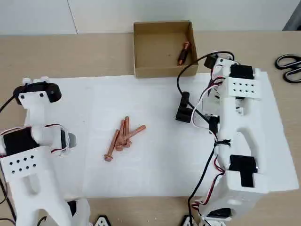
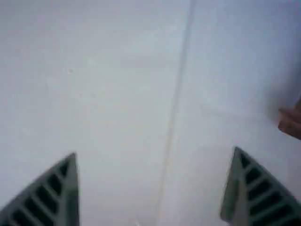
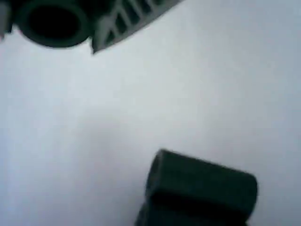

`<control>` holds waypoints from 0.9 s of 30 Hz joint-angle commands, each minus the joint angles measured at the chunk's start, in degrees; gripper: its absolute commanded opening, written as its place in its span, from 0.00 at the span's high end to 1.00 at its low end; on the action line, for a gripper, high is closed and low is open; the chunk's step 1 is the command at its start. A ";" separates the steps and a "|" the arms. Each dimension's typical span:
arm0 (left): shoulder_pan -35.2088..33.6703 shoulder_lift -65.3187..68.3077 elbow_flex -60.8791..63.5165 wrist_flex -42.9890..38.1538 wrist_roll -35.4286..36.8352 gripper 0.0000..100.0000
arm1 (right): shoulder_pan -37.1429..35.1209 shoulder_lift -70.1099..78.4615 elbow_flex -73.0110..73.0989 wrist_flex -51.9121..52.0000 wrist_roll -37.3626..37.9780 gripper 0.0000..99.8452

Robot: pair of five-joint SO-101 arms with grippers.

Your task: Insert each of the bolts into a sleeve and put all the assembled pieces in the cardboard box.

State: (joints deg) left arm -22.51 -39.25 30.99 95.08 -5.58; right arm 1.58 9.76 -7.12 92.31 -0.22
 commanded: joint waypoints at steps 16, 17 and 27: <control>0.26 -0.35 -0.31 -1.14 -0.26 0.79 | -3.91 -2.86 10.46 -12.09 2.73 0.84; 0.26 -0.35 -0.31 -1.14 -0.26 0.79 | -3.91 -2.86 10.55 -12.18 2.73 0.84; 0.26 -0.35 -0.31 -1.14 -0.26 0.79 | -4.26 0.84 10.55 -11.12 2.73 0.84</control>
State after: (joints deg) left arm -22.51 -39.25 30.99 95.08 -5.67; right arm -2.37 10.46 3.43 80.35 2.07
